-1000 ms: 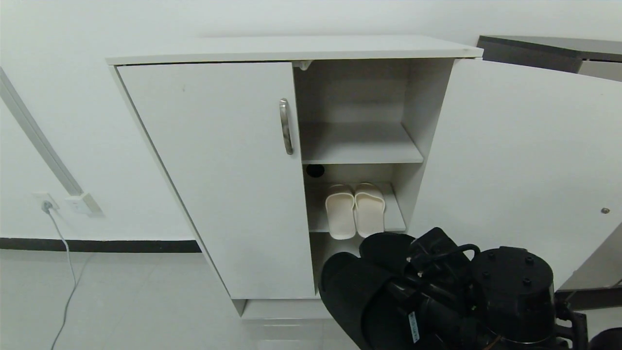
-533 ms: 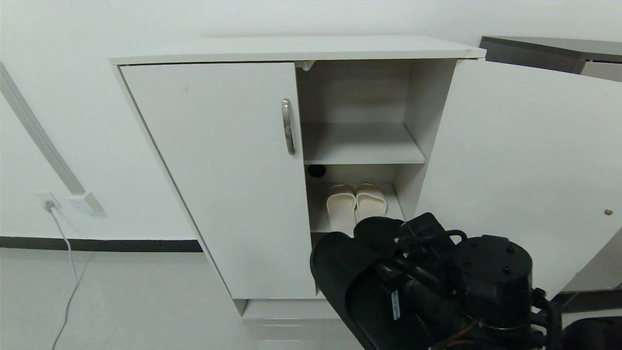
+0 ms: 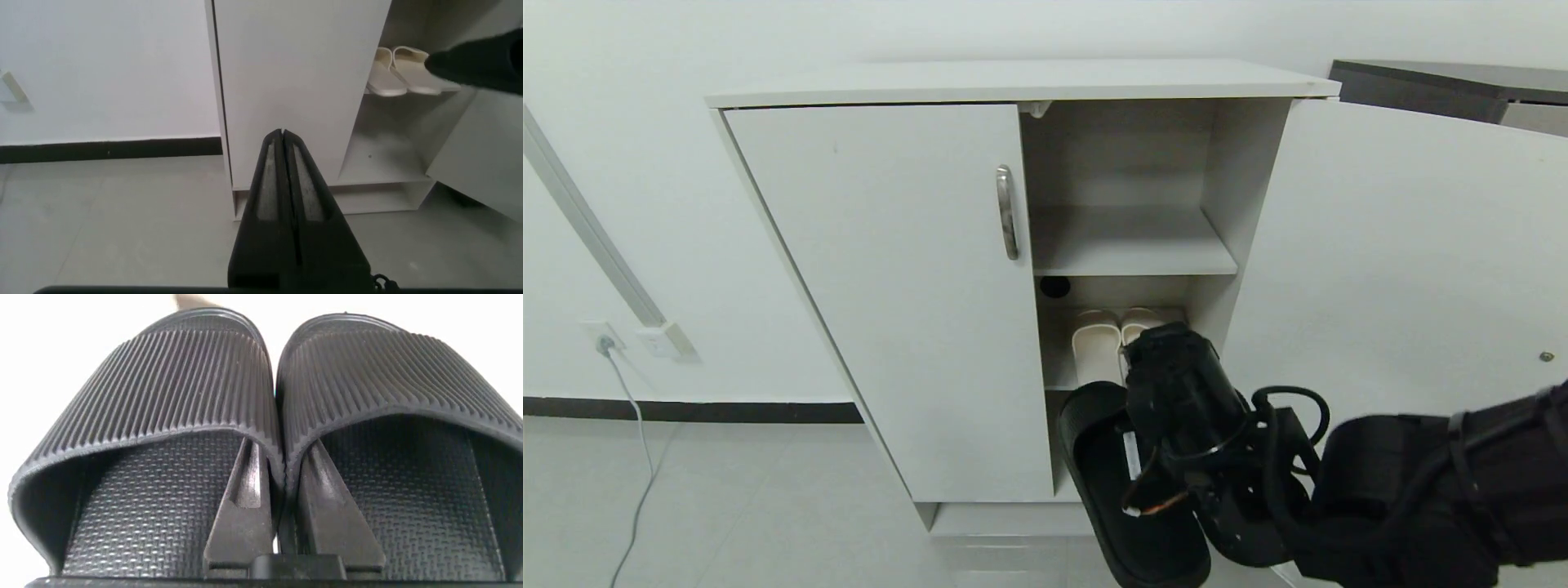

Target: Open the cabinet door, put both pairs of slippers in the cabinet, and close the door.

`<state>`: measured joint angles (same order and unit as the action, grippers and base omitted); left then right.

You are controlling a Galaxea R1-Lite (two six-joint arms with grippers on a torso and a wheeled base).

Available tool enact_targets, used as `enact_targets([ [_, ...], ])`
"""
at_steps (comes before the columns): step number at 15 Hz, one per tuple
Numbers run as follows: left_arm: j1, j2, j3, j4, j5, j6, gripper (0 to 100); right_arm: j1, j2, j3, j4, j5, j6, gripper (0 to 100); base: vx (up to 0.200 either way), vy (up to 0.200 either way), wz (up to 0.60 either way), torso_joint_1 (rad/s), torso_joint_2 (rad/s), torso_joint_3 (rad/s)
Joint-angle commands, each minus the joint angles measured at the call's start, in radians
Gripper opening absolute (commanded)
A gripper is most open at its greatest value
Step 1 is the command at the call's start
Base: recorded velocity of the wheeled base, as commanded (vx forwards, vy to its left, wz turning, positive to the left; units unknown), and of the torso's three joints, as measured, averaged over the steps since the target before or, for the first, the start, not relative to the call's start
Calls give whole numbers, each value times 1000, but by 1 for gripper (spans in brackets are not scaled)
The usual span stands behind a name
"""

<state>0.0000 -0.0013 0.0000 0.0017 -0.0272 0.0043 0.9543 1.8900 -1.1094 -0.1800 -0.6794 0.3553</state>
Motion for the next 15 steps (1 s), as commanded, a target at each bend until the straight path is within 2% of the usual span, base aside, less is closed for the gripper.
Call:
enact_targets([
  [1,0,1,0,-2,0,0,0,14,-5,-302,275,-134,131,0,0,0,0,0,0,0],
  [4,0,1,0,0,1,0,0,12,-29,-386,251,-149,54,0,0,0,0,0,0,0],
  [7,0,1,0,0,1,0,0,-11,-22,-379,129,-172,-3,0,0,0,0,0,0,0],
  [14,0,1,0,-2,1,2,0,-19,8,-354,120,-172,-1,0,0,0,0,0,0,0],
  [15,0,1,0,-2,1,2,0,-22,9,-354,120,-172,-1,0,200,0,0,7,2,2],
])
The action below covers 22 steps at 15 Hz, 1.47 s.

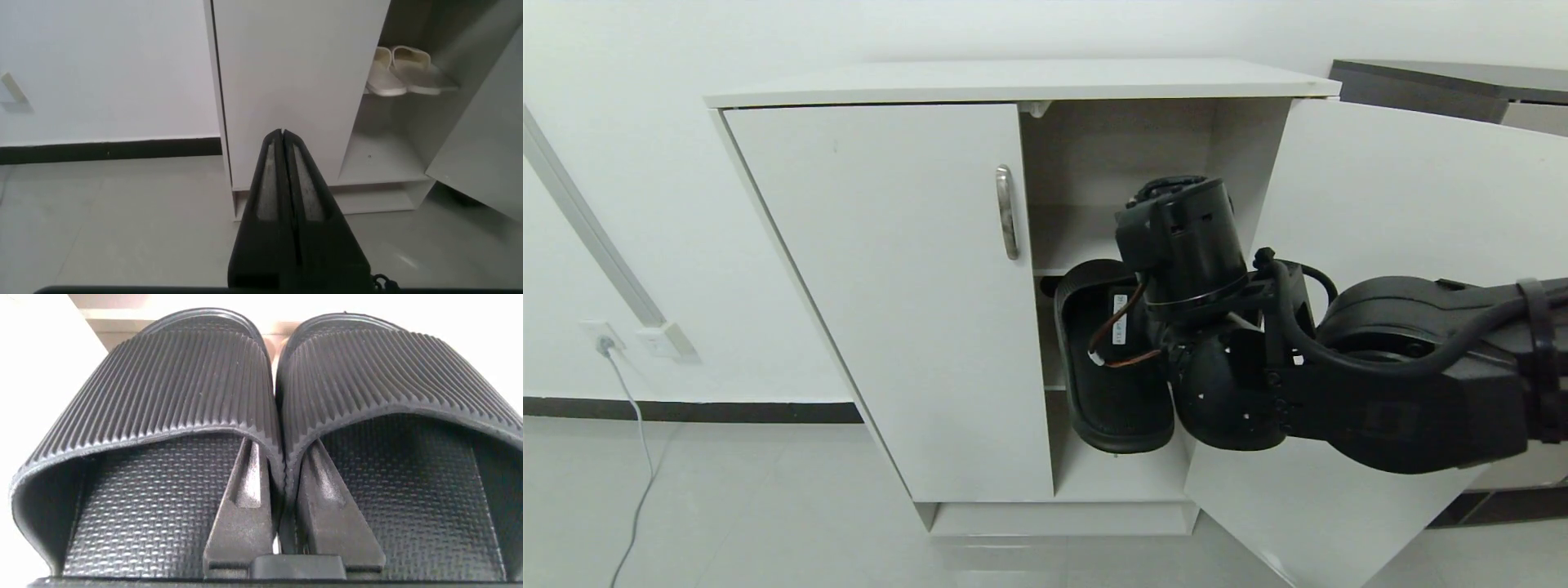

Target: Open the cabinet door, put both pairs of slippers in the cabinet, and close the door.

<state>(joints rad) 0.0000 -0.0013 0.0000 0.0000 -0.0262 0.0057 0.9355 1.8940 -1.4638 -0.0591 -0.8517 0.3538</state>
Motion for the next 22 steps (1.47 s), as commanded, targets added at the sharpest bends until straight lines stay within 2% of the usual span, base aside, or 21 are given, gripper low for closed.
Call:
enact_targets([
  [1,0,1,0,0,0,0,0,-6,5,0,-1,0,1,0,200,0,0,2,2,-2],
  [11,0,1,0,0,0,-1,0,-15,7,0,-1,0,-4,0,200,0,0,4,3,4],
  [15,0,1,0,0,0,-1,0,-50,43,-20,-14,10,-27,0,0,0,0,0,0,0],
  [17,0,1,0,0,0,0,0,-78,88,-62,-73,28,-76,0,0,0,0,0,0,0],
  [22,0,1,0,0,0,-1,0,-133,198,-211,-73,62,-121,0,0,0,0,0,0,0],
])
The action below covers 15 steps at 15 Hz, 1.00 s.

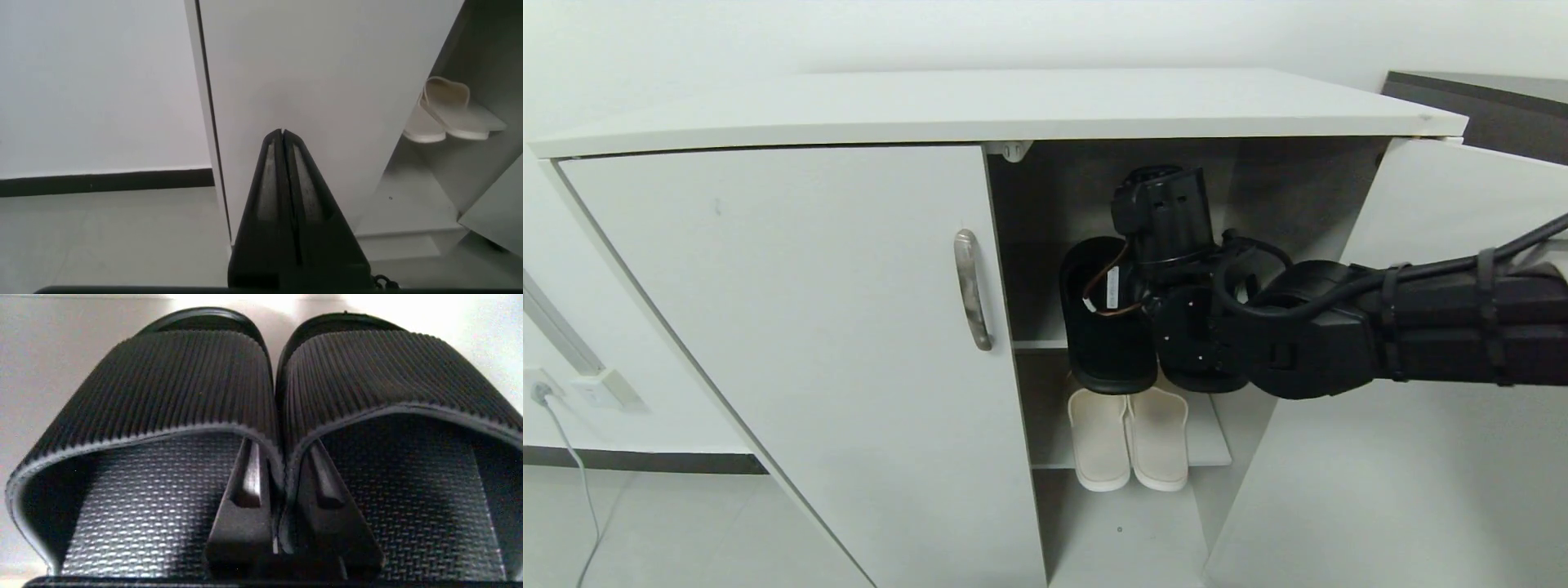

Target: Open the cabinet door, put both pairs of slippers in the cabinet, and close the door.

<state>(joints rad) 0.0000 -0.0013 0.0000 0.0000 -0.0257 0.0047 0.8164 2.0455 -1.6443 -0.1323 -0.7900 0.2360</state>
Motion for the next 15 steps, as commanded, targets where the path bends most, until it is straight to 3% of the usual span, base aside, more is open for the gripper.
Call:
enact_targets([
  [1,0,1,0,0,0,0,0,-29,77,-91,8,2,-14,0,0,0,0,0,0,0],
  [6,0,1,0,0,1,-2,0,-69,134,-256,99,55,-12,0,0,0,0,0,0,0],
  [15,0,1,0,0,12,-6,0,-100,199,-322,112,97,-12,0,0,0,0,0,0,0],
])
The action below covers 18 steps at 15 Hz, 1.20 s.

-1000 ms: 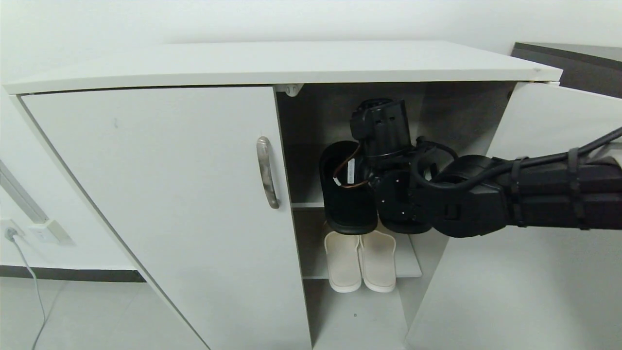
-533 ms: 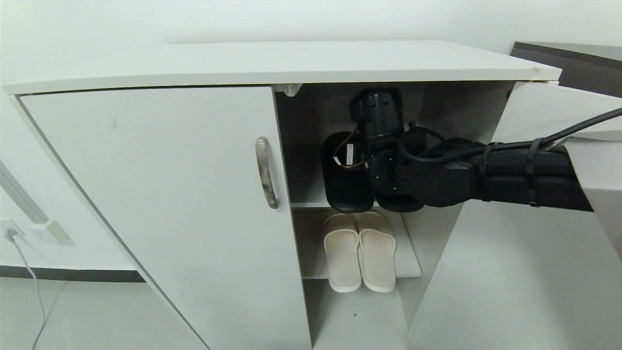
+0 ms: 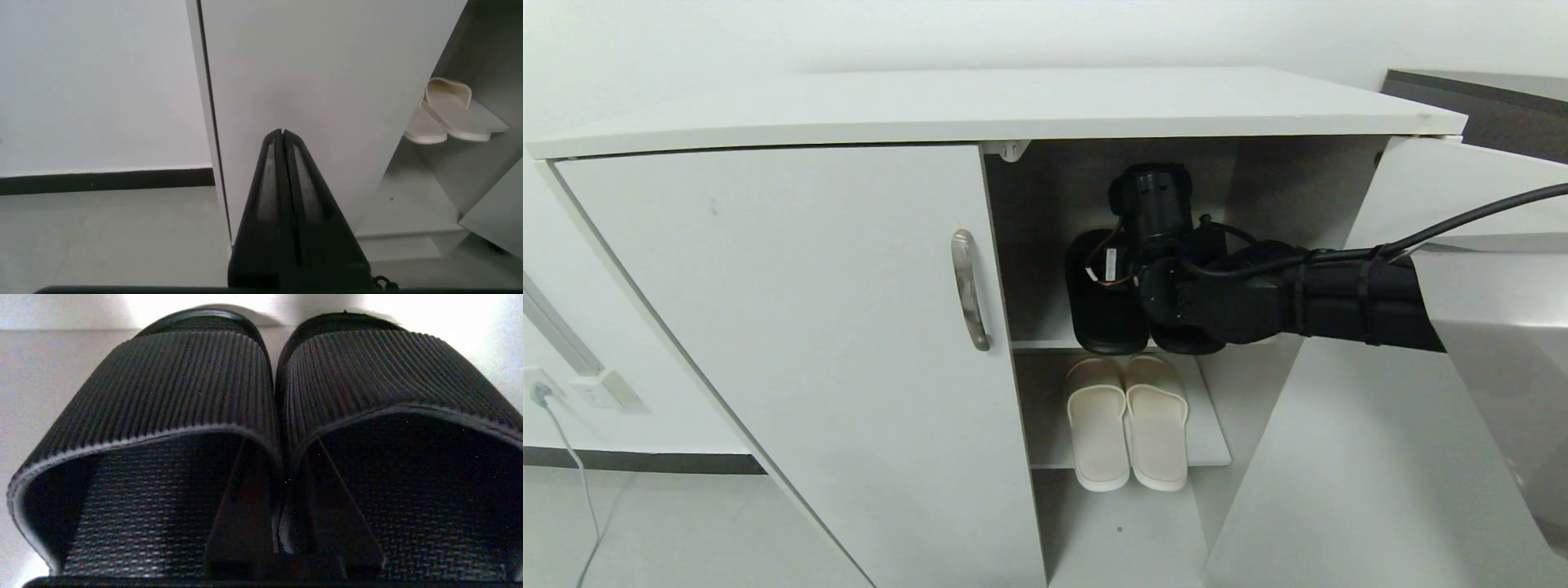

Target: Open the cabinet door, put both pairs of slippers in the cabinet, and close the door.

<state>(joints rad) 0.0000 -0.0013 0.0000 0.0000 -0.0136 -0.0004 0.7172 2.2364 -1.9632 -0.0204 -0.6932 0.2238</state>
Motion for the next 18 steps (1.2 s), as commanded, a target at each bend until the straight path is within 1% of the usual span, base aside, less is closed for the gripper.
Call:
enact_targets([
  [1,0,1,0,0,0,0,0,-1,11,-11,2,-2,0,0,0,0,0,0,0,0],
  [3,0,1,0,0,0,0,0,-1,12,-19,10,-2,2,0,0,0,0,0,0,0],
  [4,0,1,0,0,0,-1,0,-1,12,-22,19,-3,2,100,0,0,0,0,0,0],
  [12,0,1,0,0,0,0,0,16,-14,17,27,-22,3,100,0,0,0,0,0,0],
  [13,0,1,0,0,0,0,0,21,-29,38,23,-43,5,100,0,0,0,0,0,0],
  [14,0,1,0,0,0,0,0,25,-46,58,23,-43,6,100,0,0,0,0,0,0],
  [18,0,1,0,0,0,0,0,84,-205,257,17,-43,42,100,0,0,0,0,0,0],
])
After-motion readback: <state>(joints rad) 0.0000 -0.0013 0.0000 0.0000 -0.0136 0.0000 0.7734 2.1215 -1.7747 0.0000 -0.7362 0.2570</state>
